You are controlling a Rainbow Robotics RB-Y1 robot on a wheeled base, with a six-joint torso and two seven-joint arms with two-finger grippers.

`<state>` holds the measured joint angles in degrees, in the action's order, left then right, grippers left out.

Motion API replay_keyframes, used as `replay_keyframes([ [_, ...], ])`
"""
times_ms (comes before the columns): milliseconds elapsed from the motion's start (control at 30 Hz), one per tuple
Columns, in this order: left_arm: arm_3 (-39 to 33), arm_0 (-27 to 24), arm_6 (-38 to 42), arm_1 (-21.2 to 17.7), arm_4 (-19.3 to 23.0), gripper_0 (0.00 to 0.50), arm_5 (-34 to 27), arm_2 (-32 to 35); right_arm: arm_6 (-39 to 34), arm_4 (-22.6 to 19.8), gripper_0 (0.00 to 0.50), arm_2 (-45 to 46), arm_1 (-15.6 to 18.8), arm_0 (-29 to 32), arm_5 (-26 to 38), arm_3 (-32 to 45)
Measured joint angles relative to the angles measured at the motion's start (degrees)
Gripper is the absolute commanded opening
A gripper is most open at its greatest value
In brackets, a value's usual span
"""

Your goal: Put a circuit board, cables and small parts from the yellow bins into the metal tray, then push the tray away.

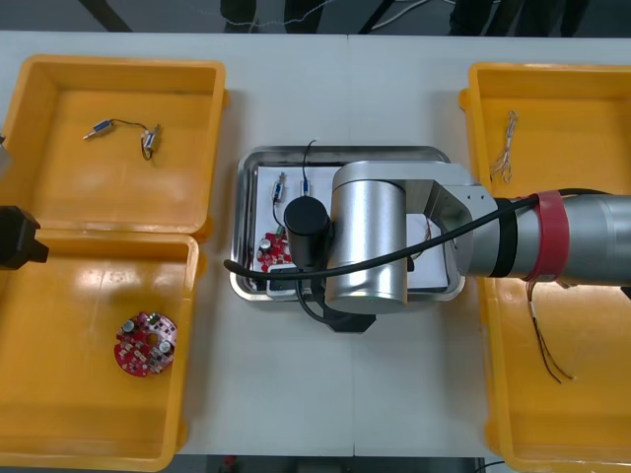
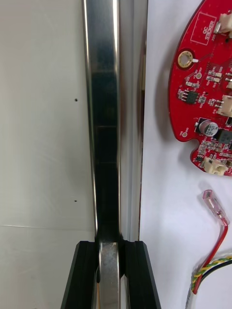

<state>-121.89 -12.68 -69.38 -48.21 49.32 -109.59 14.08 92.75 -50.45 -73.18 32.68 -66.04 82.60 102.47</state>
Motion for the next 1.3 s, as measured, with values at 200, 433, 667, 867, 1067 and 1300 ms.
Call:
replay_keyframes([
  [200,0.0,0.0,0.0,0.0,0.0,0.5,0.0,0.0,0.81,-0.14,0.0,0.05,0.0,-0.99,-1.1,-2.85],
  [433,0.0,0.0,0.0,0.0,0.0,0.5,0.0,0.0,4.51,-2.24,0.0,1.42,-0.01,-1.68,-2.71,-7.04],
  [667,-0.01,0.0,0.0,0.0,0.0,0.5,0.0,0.0,6.21,-4.89,0.0,1.96,-0.03,-3.46,-5.81,-11.1],
  [867,-0.01,0.0,0.0,0.0,0.0,0.5,0.0,0.0,12.0,-6.58,0.0,1.96,-0.08,-5.33,-7.12,-14.63],
  [1067,-0.01,0.0,0.0,0.01,0.0,0.5,0.0,0.0,17.97,-8.75,0.0,1.97,-0.09,-6.84,-9.54,-18.49],
  [1300,-0.01,0.0,0.0,0.01,0.0,0.5,0.0,0.0,22.15,-9.09,0.0,2.09,-0.16,-8.15,-10.36,-21.93],
])
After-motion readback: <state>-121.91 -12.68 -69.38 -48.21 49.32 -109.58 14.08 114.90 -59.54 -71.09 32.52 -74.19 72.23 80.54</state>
